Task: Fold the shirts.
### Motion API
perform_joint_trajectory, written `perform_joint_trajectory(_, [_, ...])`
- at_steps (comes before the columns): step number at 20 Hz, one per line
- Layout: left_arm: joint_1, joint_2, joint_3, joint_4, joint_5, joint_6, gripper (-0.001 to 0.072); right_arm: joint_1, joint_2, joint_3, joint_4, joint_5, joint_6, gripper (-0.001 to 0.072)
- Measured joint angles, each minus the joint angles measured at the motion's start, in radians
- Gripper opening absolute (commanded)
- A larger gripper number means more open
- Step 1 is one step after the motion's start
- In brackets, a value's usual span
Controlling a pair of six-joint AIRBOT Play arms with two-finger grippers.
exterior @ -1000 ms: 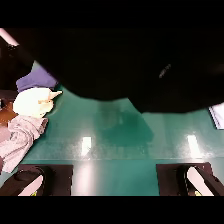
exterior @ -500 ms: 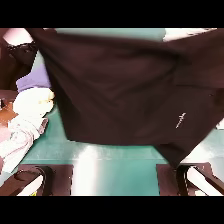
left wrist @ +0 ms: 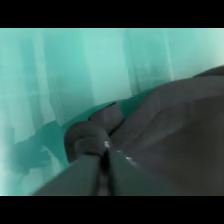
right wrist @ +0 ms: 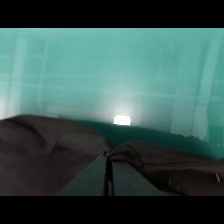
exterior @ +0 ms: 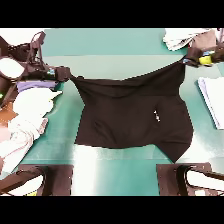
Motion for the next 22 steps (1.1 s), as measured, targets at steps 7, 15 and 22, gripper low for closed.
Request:
perform_joint_trajectory(7, [0.145, -0.047, 0.043, 0.003, -0.054, -0.007, 0.0543, -0.023, -0.104, 0.153, -0.013, 0.013, -0.004, 0.0495])
perform_joint_trajectory(15, [0.262, 0.055, -0.225, -0.048, -0.36, 0.142, 0.0543, -0.075, -0.033, 0.227, -0.017, 0.239, -0.044, 0.0385])
perform_joint_trajectory(22, [0.271, 0.209, -0.619, -0.173, -0.375, 0.259, 0.0543, -0.025, 0.017, 0.232, -0.017, 0.291, -0.048, 0.0385])
